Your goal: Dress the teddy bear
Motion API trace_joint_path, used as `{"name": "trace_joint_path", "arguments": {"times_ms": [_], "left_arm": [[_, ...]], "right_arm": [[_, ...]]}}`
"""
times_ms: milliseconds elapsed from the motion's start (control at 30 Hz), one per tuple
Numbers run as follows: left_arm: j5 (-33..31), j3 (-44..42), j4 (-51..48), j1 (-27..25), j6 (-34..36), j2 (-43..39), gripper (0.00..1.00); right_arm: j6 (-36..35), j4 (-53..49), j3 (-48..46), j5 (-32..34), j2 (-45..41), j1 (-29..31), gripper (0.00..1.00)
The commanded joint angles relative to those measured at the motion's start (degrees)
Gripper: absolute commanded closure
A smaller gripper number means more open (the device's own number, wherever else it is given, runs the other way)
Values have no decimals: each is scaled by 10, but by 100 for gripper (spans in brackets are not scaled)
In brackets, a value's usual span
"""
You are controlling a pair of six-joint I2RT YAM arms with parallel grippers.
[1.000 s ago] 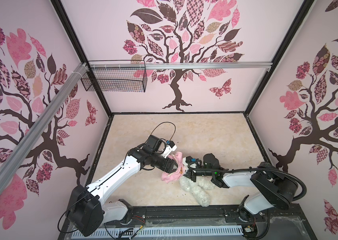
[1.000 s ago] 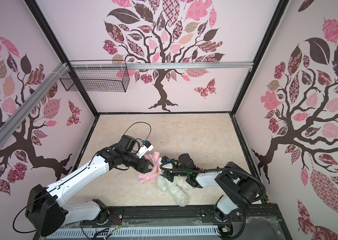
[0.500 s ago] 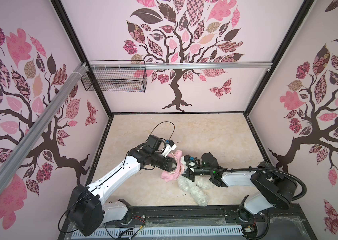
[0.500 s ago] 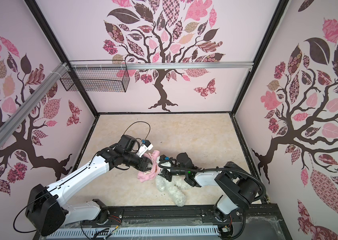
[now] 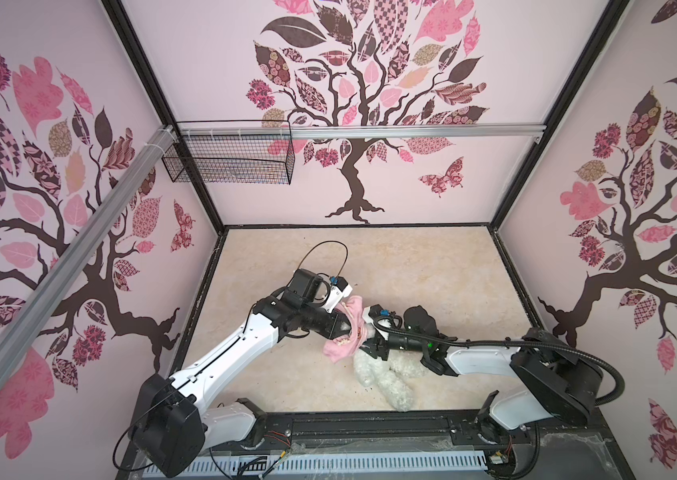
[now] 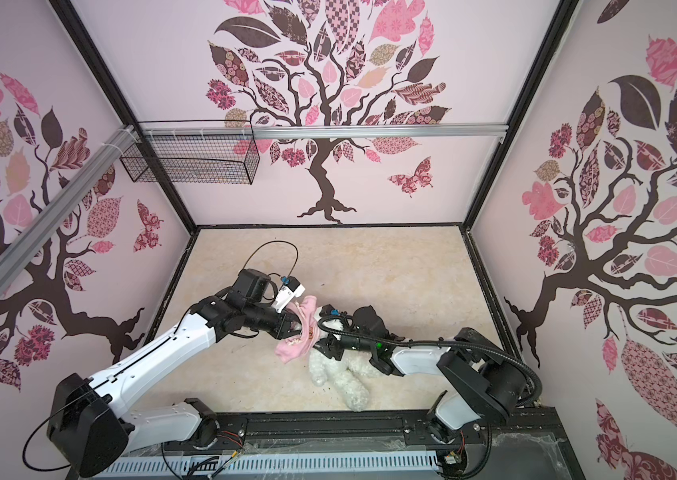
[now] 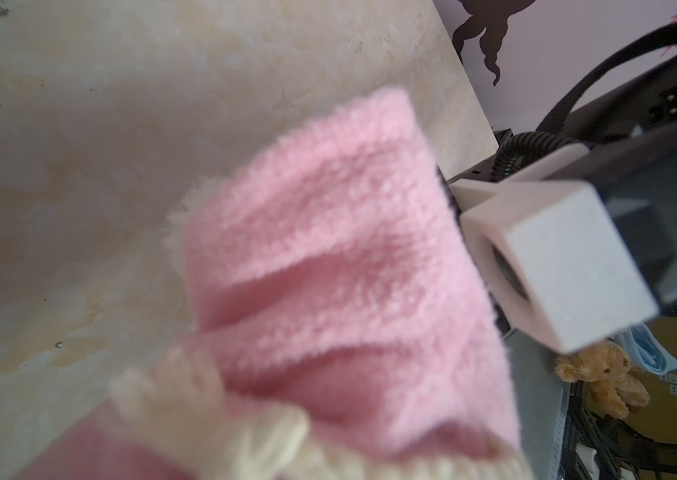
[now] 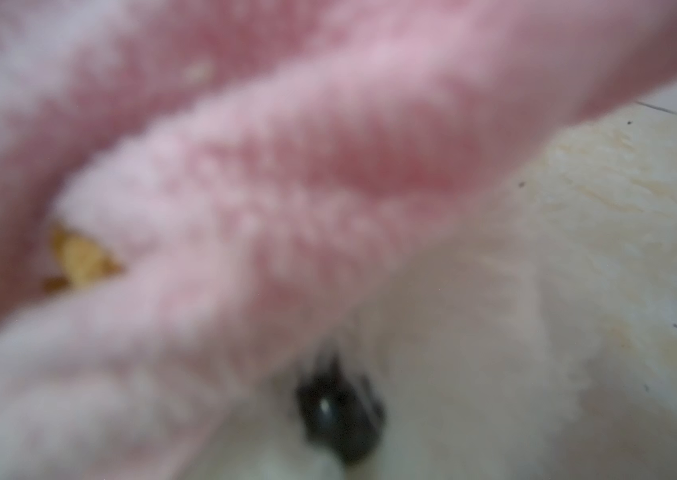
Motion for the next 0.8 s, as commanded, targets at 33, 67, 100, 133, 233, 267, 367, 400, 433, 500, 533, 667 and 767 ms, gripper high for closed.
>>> {"name": "trace_joint_path", "arguments": {"times_ms": [33, 67, 100, 133, 233, 267, 367, 400, 433, 500, 533, 667, 767], "left_arm": [[-11, -34, 61, -3, 62, -49, 100], [-20, -47, 78, -3, 72, -62, 100], [-27, -61, 97, -3, 82, -75, 100], [-33, -77, 117, -3, 94, -89, 100], [-64, -115, 164, -3, 118, -127, 100], [-75, -122, 172, -3, 125, -136, 100], [-79, -127, 180, -3, 141, -143, 100], [-75, -128, 180, -4, 145, -141, 100], [-72, -127, 180, -3, 149, -138, 100], [-72, -129, 180, -4, 151, -133, 100], [-71, -130, 179, -4, 151, -131, 100], [-69, -129, 184, -6, 146, -128, 100], [-68, -129, 186, -7, 144, -127, 100]], "right_arm": [[76, -117, -20, 51, -114, -24, 32], [80, -160, -20, 53, -144, -27, 26], [79, -200, -17, 51, -171, -28, 25], [79, -245, -9, 45, -199, -28, 24], [91, -341, 29, 12, -258, -28, 23], [98, -366, 45, -1, -269, -29, 23], [141, -393, 89, -25, -276, -29, 25], [161, -385, 101, -40, -270, -29, 29], [188, -381, 117, -50, -258, -29, 35], [220, -394, 154, -65, -227, -28, 50], [225, -404, 172, -70, -212, -26, 55], [214, -412, 197, -30, -185, 5, 66], [212, -416, 208, -21, -161, 15, 70]]}}
